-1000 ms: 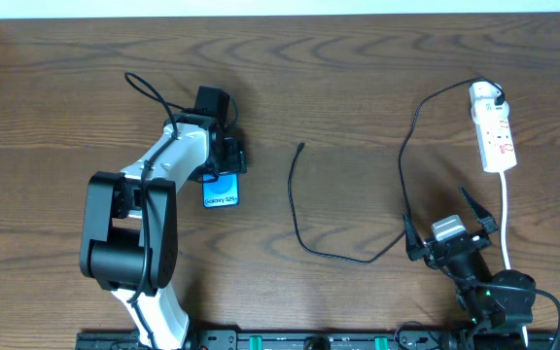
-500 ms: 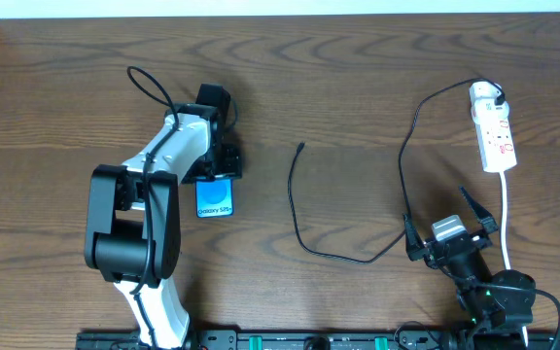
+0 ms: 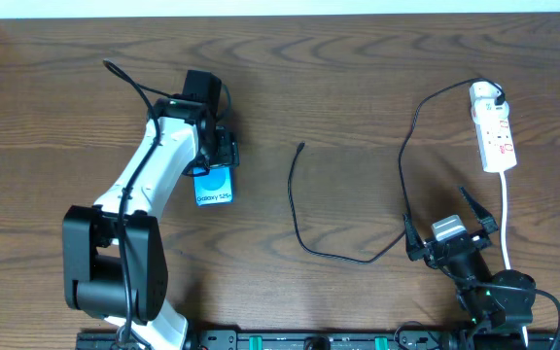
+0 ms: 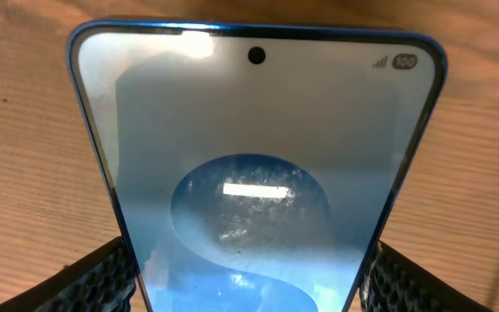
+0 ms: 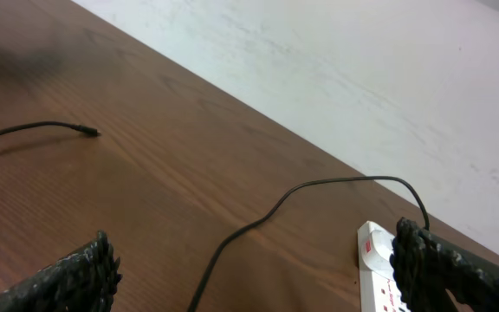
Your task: Plug charger to phone and switch on socket
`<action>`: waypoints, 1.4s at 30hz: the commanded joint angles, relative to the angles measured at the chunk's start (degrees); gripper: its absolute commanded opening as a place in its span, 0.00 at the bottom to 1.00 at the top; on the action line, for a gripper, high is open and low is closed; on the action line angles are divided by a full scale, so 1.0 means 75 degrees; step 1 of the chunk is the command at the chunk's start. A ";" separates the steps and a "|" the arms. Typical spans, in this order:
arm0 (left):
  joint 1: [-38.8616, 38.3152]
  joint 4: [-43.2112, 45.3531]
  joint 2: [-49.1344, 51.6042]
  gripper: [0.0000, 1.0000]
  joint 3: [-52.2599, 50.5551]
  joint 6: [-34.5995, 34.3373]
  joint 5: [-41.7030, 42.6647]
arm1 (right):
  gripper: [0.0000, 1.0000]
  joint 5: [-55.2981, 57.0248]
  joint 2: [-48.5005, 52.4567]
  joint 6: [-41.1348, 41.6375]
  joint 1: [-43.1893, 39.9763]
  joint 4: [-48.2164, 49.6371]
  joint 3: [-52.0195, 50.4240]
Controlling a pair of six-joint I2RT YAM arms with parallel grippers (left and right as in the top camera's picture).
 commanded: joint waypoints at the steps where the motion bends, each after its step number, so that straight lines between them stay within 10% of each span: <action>1: 0.0032 -0.0020 -0.0102 0.78 0.0152 0.0009 0.0303 | 0.99 -0.0017 -0.0041 -0.0023 0.0044 0.0009 -0.0041; 24: 0.0029 0.1011 0.1349 0.79 -0.0647 -0.0079 0.0303 | 0.99 -0.0017 -0.0041 -0.0026 0.0044 0.0009 -0.0041; 31: 0.0029 0.0924 0.1408 0.96 -0.0647 -0.0099 0.0431 | 0.99 -0.0017 -0.0041 -0.0026 0.0044 0.0009 -0.0041; 42: 0.0029 0.1072 0.1408 0.98 -0.0959 -0.0102 0.0478 | 0.99 -0.0017 -0.0041 -0.0023 0.0044 0.0009 -0.0041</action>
